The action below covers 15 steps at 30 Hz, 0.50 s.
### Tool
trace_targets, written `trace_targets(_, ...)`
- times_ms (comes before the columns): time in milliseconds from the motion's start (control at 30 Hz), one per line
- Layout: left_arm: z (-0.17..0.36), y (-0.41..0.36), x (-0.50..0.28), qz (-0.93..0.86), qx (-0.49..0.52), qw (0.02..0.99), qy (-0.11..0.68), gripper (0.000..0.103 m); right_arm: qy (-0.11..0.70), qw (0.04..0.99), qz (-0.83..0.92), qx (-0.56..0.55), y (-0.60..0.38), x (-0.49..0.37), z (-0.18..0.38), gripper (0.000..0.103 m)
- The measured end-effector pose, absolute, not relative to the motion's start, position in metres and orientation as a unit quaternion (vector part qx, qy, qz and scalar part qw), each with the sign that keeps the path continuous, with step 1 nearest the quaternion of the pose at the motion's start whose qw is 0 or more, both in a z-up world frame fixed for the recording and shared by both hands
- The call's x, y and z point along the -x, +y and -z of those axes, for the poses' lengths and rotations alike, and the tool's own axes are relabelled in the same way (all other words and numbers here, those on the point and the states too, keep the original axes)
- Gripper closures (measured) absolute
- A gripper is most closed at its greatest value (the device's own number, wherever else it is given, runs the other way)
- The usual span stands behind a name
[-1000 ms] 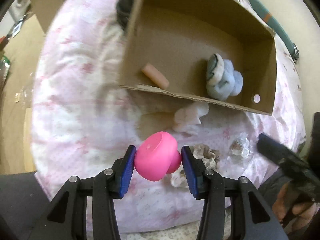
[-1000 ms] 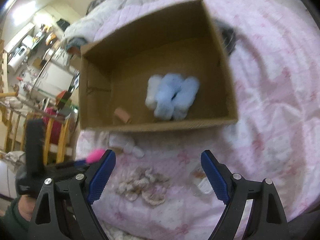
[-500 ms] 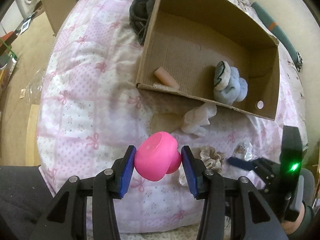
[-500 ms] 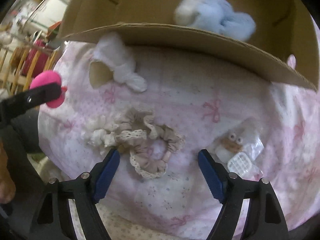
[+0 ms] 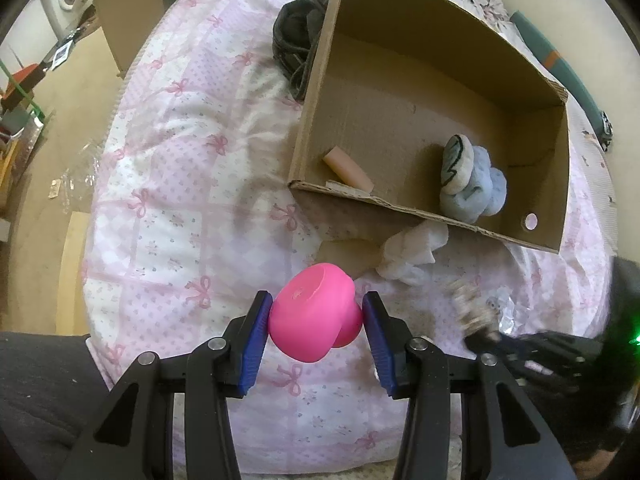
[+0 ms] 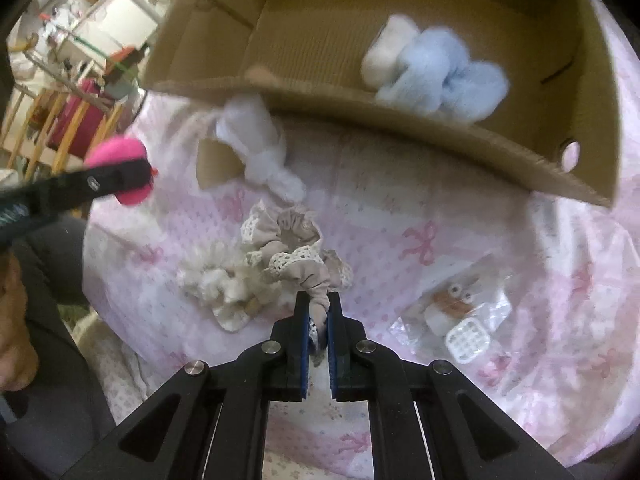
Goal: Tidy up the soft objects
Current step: 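Grasp the pink duck with the left gripper while the right grasps the lace scrunchie, then carry the duck and scrunchie over the box and open both grippers inside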
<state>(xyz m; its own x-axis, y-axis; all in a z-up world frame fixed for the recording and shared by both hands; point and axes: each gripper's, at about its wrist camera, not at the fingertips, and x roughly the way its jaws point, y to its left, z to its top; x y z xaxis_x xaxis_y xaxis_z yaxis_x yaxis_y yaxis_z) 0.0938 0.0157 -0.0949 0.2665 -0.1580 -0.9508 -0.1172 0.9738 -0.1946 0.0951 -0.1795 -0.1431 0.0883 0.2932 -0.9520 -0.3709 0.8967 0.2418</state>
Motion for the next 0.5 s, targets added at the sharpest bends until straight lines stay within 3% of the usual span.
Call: trace_targets(500,0.09,0.015,-0.09,-0.003,0.09,0.802,0.591,0.06,0.579,0.772,-0.261,-0.04,-0.2,-0.086,0.093,0.094)
